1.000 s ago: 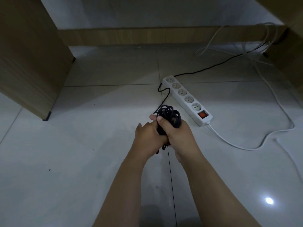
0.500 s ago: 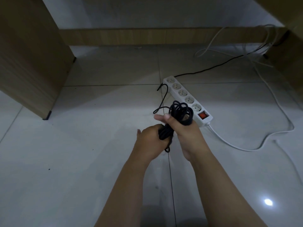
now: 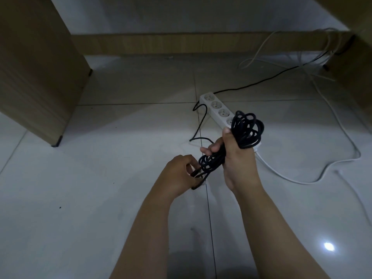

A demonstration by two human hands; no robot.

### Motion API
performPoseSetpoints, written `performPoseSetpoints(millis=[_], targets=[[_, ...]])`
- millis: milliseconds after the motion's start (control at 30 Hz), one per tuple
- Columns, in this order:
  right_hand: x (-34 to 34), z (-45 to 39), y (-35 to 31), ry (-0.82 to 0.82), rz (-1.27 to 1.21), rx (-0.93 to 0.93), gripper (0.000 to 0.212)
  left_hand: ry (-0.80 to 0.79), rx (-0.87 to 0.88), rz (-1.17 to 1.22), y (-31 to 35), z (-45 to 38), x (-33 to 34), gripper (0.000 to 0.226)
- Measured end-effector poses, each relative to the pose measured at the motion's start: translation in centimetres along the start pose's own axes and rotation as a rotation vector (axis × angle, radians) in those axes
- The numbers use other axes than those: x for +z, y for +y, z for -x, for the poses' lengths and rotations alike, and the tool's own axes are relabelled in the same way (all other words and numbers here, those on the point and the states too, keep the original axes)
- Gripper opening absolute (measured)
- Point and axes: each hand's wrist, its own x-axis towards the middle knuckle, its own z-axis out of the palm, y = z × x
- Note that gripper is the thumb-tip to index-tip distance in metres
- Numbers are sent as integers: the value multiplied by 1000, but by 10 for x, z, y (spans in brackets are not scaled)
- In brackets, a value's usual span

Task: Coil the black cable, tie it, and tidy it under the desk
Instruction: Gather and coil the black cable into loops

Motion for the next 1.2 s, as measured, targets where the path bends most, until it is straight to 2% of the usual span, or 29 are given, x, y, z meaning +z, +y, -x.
performPoseSetpoints(millis=[133, 200, 267, 333, 433, 567, 700, 900, 1000, 1067, 1200], targets=[[1, -1, 3, 39, -18, -54, 32, -71, -100, 116, -10, 2, -6, 30], [-1, -3, 3, 69, -23, -51, 27, -38, -116, 212, -14, 2, -10, 19], [-3, -4, 4, 85, -6, -38, 24, 16, -144, 410, -13, 2, -14, 12], [-4, -4, 5, 85, 54, -42, 23, 70, -180, 631, -9, 2, -16, 10], [-6, -2, 6, 77, 229, -72, 33, 165, -207, 888, -4, 1, -19, 13], [-5, -2, 8, 99, 413, -64, 30, 175, -170, 1118, 1, -1, -22, 17], [-5, -5, 13, 95, 539, -27, 19, 136, -141, 1222, 6, -1, -18, 25], [-6, -6, 16, -1, 682, 15, 30, 0, -88, 1219, 9, 2, -21, 39], [-9, -7, 14, -104, 746, 1, 23, 86, -86, 1147, 12, 2, -22, 32], [-10, -7, 16, -152, 796, 5, 35, 184, -91, 1034, 12, 1, -23, 30], [-8, -5, 20, -147, 856, -13, 35, 187, -38, 1007, 8, 0, -22, 28]])
